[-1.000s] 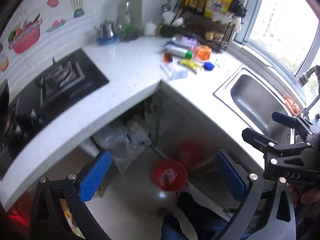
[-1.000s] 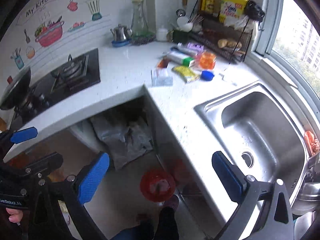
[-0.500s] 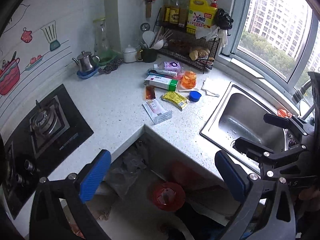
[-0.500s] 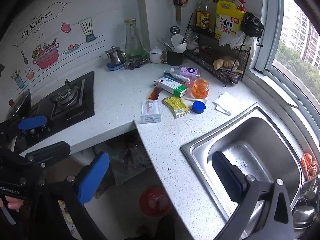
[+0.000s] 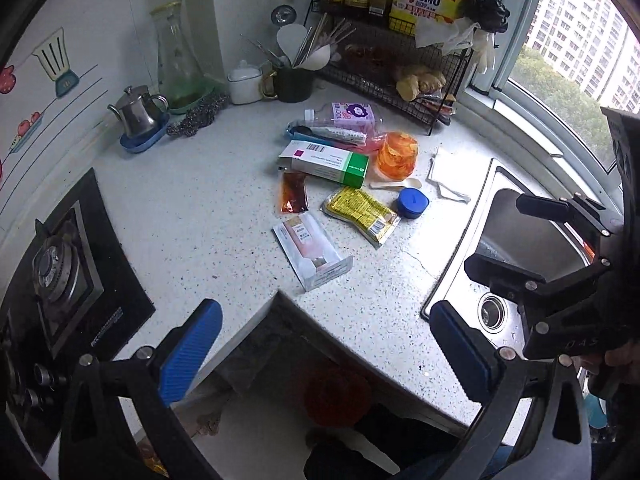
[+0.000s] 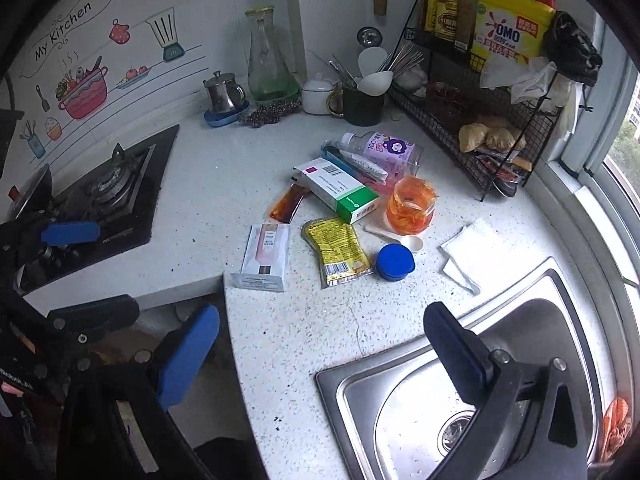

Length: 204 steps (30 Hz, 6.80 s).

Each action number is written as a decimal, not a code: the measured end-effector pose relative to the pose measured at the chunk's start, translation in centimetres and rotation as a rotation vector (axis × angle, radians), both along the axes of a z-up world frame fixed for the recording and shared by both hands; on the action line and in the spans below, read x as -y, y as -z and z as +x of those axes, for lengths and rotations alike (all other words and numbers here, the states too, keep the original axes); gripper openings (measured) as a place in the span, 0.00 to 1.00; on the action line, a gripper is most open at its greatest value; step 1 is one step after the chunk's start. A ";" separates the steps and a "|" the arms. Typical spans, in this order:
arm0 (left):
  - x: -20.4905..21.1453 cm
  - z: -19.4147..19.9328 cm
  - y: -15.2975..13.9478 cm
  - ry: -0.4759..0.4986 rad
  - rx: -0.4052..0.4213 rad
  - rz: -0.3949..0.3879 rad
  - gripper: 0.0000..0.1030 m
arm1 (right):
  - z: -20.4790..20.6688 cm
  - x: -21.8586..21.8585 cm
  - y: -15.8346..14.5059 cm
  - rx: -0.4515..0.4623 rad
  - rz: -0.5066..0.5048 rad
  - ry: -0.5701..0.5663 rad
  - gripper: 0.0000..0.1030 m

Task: Collect trash
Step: 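Grasp the pink sample packet with the left tool, then grasp the yellow snack wrapper with the right tool while the left tool holds the packet, then lower both tools to the red bucket and release the packet with the left tool, then open the right tool to drop the yellow wrapper into the red bucket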

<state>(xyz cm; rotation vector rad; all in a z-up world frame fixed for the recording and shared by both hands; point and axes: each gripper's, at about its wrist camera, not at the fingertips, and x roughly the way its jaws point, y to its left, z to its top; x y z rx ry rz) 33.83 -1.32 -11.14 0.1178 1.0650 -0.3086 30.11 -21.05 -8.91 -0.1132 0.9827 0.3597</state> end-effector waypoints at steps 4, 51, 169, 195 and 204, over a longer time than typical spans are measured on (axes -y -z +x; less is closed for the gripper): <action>0.1 2.9 1.7 0.017 -0.042 0.007 1.00 | 2.3 0.1 1.2 -0.028 -0.002 -0.026 1.00; -1.1 11.9 12.3 0.303 -0.226 -0.126 0.00 | 8.7 -2.5 8.8 -0.176 -0.018 0.156 1.00; -2.5 -16.1 48.0 0.080 -0.454 -0.174 0.24 | -18.5 -5.1 40.5 -0.266 -0.129 0.186 0.37; -9.9 -17.3 45.5 -0.068 -0.366 -0.067 0.91 | -16.6 -8.2 40.9 -0.266 -0.114 0.031 0.38; -11.1 -17.6 46.9 -0.083 -0.379 -0.082 0.91 | -16.1 -9.5 43.4 -0.280 -0.131 -0.013 0.40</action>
